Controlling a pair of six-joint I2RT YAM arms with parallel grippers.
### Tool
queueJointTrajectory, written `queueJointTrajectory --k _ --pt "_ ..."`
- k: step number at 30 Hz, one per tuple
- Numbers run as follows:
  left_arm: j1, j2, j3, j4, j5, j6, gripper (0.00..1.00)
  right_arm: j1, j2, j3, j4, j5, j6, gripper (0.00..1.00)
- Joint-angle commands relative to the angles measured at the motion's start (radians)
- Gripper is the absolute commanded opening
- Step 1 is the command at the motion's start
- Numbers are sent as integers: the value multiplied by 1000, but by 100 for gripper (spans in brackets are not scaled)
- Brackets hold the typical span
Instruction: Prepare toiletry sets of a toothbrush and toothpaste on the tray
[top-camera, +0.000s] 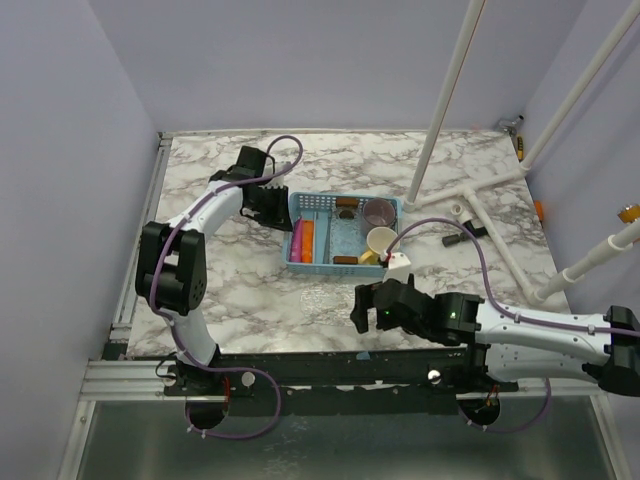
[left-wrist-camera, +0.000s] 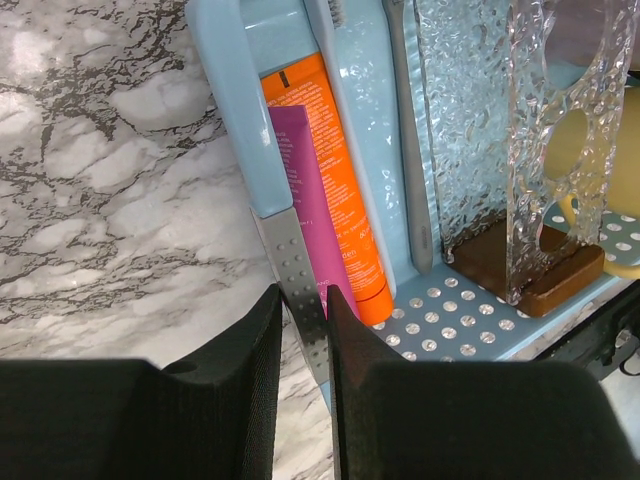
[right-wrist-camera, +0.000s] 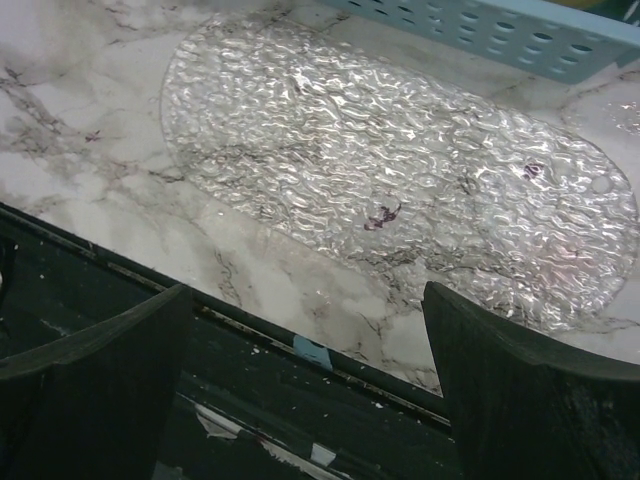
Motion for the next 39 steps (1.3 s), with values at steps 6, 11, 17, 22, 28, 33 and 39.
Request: queueJointTrajectory --k 6,11,17,22,28,33,39 --pt "-28 -46 -18 14 -2 -32 4 0 59 60 -106 199 77 100" --pt "-29 -35 -22 21 -19 -61 0 -70 143 107 -71 198 22 100" --pt "-29 -46 -29 19 -47 -89 18 -148 223 128 31 147 -38 100" --pt "-29 -66 -31 17 -53 -109 36 -176 282 149 99 123 -50 100" --pt "-29 -114 -33 6 -101 -139 54 -181 378 179 158 84 -47 100" --pt "-29 -163 -15 -55 -230 -159 57 -187 440 203 165 107 -21 100" --pt "-30 -278 -63 -74 -291 -204 57 -206 492 237 170 128 2 100"
